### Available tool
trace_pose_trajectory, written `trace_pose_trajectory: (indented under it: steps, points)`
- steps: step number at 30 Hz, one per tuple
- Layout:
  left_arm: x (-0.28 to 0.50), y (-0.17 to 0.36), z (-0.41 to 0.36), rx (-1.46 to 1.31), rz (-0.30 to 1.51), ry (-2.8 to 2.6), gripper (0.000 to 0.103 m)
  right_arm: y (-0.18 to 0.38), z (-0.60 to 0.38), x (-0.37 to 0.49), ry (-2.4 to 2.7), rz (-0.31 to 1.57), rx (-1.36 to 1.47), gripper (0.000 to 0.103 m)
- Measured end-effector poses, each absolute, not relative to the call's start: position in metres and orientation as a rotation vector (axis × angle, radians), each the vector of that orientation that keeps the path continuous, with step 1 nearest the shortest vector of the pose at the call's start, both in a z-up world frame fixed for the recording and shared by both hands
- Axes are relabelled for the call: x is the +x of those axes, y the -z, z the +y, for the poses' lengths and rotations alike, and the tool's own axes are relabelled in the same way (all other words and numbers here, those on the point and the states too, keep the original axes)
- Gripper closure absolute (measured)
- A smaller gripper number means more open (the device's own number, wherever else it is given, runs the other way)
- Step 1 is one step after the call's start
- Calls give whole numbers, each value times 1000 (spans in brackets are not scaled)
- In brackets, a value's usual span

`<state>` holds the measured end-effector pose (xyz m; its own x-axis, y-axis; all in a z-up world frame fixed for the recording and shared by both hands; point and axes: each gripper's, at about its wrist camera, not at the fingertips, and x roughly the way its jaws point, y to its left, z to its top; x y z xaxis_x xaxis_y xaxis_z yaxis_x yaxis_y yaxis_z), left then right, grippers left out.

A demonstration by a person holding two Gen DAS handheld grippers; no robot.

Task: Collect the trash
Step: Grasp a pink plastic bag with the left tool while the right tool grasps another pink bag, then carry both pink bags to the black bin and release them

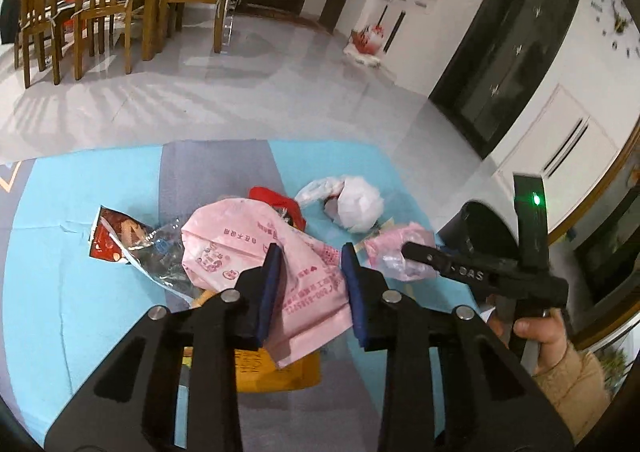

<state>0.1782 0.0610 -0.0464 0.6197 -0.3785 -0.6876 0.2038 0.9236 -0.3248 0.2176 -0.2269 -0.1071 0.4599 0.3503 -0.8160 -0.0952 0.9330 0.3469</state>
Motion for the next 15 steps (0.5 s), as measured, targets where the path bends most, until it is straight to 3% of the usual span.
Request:
trace_pose_trajectory:
  steps: [15]
  points:
    - [148, 12, 39, -254, 701, 442, 71, 72, -267, 185, -361, 948, 451, 65]
